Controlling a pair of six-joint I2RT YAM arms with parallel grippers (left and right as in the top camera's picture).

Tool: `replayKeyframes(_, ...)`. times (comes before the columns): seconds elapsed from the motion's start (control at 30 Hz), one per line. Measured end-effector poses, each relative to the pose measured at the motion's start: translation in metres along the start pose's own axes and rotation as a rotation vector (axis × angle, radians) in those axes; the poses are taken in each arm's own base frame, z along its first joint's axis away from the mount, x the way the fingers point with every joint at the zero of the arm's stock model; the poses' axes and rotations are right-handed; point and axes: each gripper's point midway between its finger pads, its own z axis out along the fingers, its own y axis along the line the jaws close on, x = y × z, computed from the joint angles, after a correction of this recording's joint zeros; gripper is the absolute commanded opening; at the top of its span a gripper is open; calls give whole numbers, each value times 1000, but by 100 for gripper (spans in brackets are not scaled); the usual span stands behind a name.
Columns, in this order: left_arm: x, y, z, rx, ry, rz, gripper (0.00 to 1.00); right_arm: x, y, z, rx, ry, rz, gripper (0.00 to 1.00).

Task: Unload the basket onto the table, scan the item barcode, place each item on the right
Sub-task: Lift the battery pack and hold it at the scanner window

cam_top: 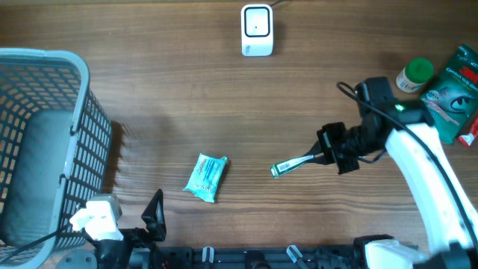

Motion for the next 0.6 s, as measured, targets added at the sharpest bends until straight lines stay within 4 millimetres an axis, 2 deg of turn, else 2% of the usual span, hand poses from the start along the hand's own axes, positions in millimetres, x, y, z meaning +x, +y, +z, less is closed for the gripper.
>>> replayKeyframes(0.07, 0, 0, 0, 0, 0, 0, 100, 4, 4, -15, -85, -56, -22, 4)
replayKeyframes(0.17, 0, 0, 0, 0, 0, 0, 100, 5, 23, -36, -235, -147, -102, 4)
replayKeyframes(0.3, 0, 0, 0, 0, 0, 0, 100, -7, 69, -67, -449, -320, -240, 5)
replayKeyframes(0.37, 0, 0, 0, 0, 0, 0, 100, -23, 92, -84, -527, -464, -304, 4)
replayKeyframes(0.53, 0, 0, 0, 0, 0, 0, 100, -41, 130, -99, -589, -631, -469, 5)
replayKeyframes(0.6, 0, 0, 0, 0, 1, 0, 100, -36, 172, -116, -708, -721, -645, 4)
